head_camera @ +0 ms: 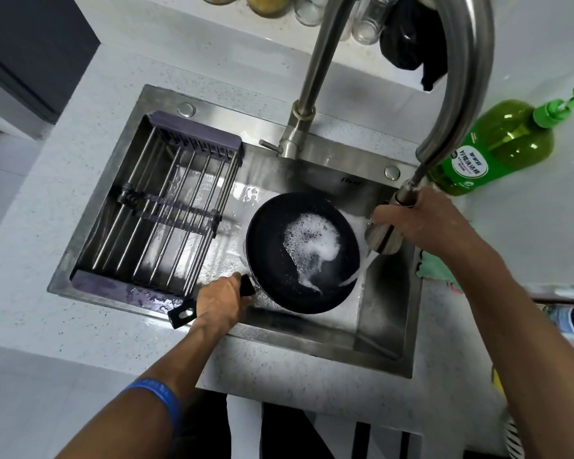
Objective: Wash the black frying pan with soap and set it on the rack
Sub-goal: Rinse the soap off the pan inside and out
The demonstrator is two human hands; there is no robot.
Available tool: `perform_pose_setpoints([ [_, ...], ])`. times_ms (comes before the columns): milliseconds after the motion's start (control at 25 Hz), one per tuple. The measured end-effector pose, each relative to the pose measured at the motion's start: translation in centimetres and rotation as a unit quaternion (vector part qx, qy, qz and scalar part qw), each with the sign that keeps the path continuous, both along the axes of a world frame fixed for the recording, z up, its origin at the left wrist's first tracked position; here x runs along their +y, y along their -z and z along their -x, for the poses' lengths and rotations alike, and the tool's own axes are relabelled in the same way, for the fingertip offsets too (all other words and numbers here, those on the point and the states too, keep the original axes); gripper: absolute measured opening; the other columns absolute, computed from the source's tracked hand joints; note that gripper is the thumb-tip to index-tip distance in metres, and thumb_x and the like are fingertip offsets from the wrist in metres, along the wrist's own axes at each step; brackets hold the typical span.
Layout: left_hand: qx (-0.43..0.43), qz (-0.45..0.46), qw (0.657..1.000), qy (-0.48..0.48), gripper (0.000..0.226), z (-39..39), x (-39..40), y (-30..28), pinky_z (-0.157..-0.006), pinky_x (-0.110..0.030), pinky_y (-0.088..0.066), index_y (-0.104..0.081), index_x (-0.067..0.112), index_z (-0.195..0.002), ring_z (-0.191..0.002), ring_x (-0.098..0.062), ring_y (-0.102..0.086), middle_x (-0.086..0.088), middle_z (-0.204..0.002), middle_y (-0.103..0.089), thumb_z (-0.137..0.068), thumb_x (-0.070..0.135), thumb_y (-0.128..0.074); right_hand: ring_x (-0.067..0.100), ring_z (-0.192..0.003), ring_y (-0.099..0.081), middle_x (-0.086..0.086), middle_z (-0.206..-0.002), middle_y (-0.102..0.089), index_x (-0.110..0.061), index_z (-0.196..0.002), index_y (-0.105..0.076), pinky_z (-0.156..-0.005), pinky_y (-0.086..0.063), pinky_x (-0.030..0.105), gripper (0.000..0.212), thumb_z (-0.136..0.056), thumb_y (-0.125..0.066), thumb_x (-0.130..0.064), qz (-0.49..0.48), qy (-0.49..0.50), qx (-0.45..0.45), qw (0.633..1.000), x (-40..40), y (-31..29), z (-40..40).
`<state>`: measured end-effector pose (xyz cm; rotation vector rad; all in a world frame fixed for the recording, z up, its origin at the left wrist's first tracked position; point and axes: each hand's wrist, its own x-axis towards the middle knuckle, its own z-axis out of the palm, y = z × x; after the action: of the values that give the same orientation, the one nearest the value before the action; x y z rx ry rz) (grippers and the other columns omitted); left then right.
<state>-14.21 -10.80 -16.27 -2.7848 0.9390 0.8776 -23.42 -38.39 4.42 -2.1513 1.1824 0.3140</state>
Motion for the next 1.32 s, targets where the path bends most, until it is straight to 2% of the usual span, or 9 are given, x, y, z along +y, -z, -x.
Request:
perform_pose_setpoints([
  [160, 0.003, -0.002, 1.000, -0.001, 0.040, 0.0, 0.0, -0.1, -0.067, -0.026, -0.042, -0.049, 0.019, -0.116, -0.085, -0.016, -0.063, 0.002, -0.094, -0.064, -0.092, 0.051, -0.055, 0.020, -0.058, -0.055, 0.009, -0.057, -0.056, -0.006, -0.060, -0.057, -0.065, -0.045, 0.042, 0.037, -0.080, -0.073, -0.033, -0.102, 0.005, -0.061, 0.993, 1.3, 1.1, -0.1],
  [320, 0.007, -0.006, 1.000, 0.002, 0.039, 0.0, 0.1, -0.2, -0.064, -0.024, -0.039, -0.048, 0.019, -0.116, -0.072, -0.013, -0.049, 0.005, -0.085, -0.054, -0.093, 0.050, -0.054, 0.007, -0.044, -0.044, -0.001, -0.049, -0.050, -0.010, -0.055, -0.056, -0.057, -0.037, 0.032, 0.037, -0.083, -0.073, -0.028, -0.129, 0.002, -0.096, 0.987, 1.2, 1.9, -0.4],
  [440, 0.011, -0.006, 1.000, 0.001, 0.039, -0.1, 0.0, -0.4, -0.064, -0.025, -0.039, -0.049, 0.018, -0.115, -0.072, -0.014, -0.051, 0.005, -0.084, -0.054, -0.093, 0.050, -0.055, 0.014, -0.049, -0.045, 0.013, -0.057, -0.054, 0.005, -0.066, -0.056, -0.059, -0.038, 0.034, 0.041, -0.083, -0.072, -0.029, -0.118, -0.007, -0.087, 0.989, 0.9, 1.7, -0.4],
  [560, 0.009, -0.005, 1.000, 0.001, 0.038, -0.2, -0.1, -0.6, -0.065, -0.025, -0.040, -0.050, 0.019, -0.115, -0.080, -0.016, -0.060, 0.001, -0.093, -0.063, -0.092, 0.049, -0.056, 0.016, -0.045, -0.044, 0.028, -0.066, -0.062, 0.011, -0.084, -0.063, -0.043, -0.035, 0.023, 0.039, -0.088, -0.070, -0.027, -0.177, -0.015, -0.115, 0.977, 2.2, 1.9, -0.9],
  [680, 0.012, -0.010, 1.000, 0.003, 0.038, -0.2, 0.0, -0.7, -0.065, -0.024, -0.038, -0.050, 0.018, -0.116, -0.084, -0.016, -0.063, 0.001, -0.095, -0.063, -0.093, 0.049, -0.055, 0.018, -0.044, -0.045, 0.022, -0.062, -0.060, -0.002, -0.095, -0.074, -0.038, -0.031, 0.019, 0.026, -0.091, -0.066, -0.026, -0.239, -0.001, -0.146, 0.960, 2.7, 1.7, -1.3],
  [760, 0.018, -0.014, 1.000, 0.003, 0.039, -0.3, 0.0, -0.7, -0.064, -0.023, -0.039, -0.049, 0.018, -0.118, -0.076, -0.015, -0.056, 0.002, -0.088, -0.058, -0.094, 0.049, -0.054, 0.017, -0.042, -0.045, 0.019, -0.060, -0.059, -0.011, -0.099, -0.077, -0.039, -0.032, 0.021, 0.020, -0.093, -0.064, -0.025, -0.262, 0.012, -0.171, 0.950, 2.9, 1.9, -1.5],
  [1040, 0.014, -0.014, 1.000, 0.014, 0.040, -0.4, 0.1, -0.6, -0.065, -0.023, -0.038, -0.048, 0.019, -0.120, -0.078, -0.015, -0.058, 0.002, -0.096, -0.062, -0.094, 0.049, -0.054, 0.016, -0.046, -0.051, 0.003, -0.054, -0.062, -0.015, -0.100, -0.074, -0.042, -0.039, 0.023, 0.011, -0.094, -0.065, -0.018, -0.202, 0.104, -0.302, 0.926, 2.9, 4.0, -4.1],
  [1200, 0.024, -0.012, 1.000, 0.005, 0.042, -0.5, -0.1, -0.6, -0.064, -0.023, -0.039, -0.047, 0.019, -0.120, -0.078, -0.014, -0.057, 0.003, -0.089, -0.058, -0.094, 0.051, -0.053, 0.011, -0.043, -0.051, -0.003, -0.052, -0.062, -0.011, -0.099, -0.072, -0.041, -0.040, 0.019, 0.011, -0.094, -0.065, -0.017, -0.162, 0.112, -0.326, 0.925, 3.0, 4.5, -4.7],
  [1320, 0.027, -0.001, 1.000, -0.003, 0.043, -0.4, 0.0, -0.5, -0.066, -0.023, -0.040, -0.048, 0.019, -0.119, -0.081, -0.014, -0.059, 0.004, -0.092, -0.060, -0.093, 0.053, -0.053, 0.009, -0.046, -0.050, -0.007, -0.052, -0.060, -0.018, -0.092, -0.073, -0.043, -0.040, 0.019, 0.005, -0.091, -0.068, -0.019, -0.145, 0.120, -0.329, 0.925, 2.3, 4.3, -4.5],
])
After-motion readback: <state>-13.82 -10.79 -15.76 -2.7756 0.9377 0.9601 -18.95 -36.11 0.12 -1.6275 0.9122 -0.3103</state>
